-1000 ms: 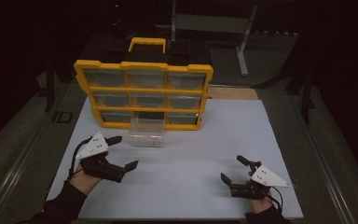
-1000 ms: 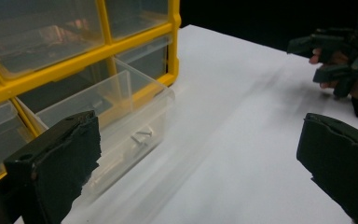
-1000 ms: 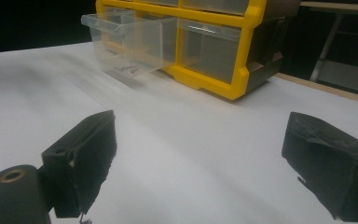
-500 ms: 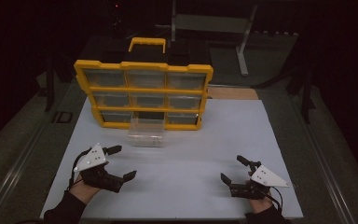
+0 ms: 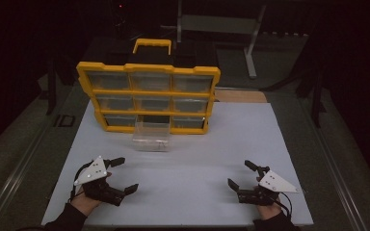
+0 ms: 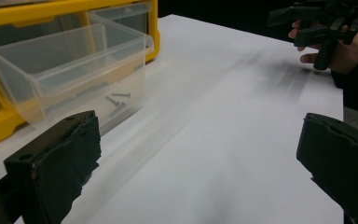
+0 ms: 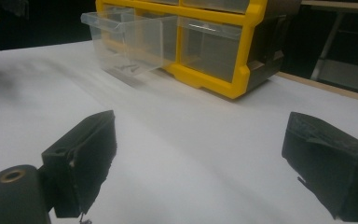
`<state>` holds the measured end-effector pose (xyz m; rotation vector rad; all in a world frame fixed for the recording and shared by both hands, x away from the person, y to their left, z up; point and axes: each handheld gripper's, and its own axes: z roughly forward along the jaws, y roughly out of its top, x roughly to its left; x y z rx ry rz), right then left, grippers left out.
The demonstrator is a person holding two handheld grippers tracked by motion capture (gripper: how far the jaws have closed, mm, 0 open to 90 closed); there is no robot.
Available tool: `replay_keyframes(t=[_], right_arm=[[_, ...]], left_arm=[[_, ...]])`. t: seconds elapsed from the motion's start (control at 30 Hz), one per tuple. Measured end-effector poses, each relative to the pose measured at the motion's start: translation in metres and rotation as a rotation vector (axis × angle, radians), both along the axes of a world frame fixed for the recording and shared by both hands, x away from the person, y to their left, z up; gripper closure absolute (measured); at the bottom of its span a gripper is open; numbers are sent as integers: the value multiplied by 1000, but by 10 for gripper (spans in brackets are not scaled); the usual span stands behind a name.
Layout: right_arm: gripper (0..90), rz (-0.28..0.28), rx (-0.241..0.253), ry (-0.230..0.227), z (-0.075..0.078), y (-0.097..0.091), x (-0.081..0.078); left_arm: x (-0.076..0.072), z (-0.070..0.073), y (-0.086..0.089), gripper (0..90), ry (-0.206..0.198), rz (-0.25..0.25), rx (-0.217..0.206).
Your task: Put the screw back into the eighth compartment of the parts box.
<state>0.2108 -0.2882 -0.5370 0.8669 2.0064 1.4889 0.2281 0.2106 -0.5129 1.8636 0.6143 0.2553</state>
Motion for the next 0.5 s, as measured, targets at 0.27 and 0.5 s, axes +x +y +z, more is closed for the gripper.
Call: replay_keyframes(t=[0.27, 0.5], right_arm=[[102, 0, -5, 5, 0, 0, 0], [102, 1, -11, 3, -1, 1, 0]], left_arm=[[-2, -10, 12, 0, 32, 35, -4], [-2, -18, 21, 0, 77, 39, 30]])
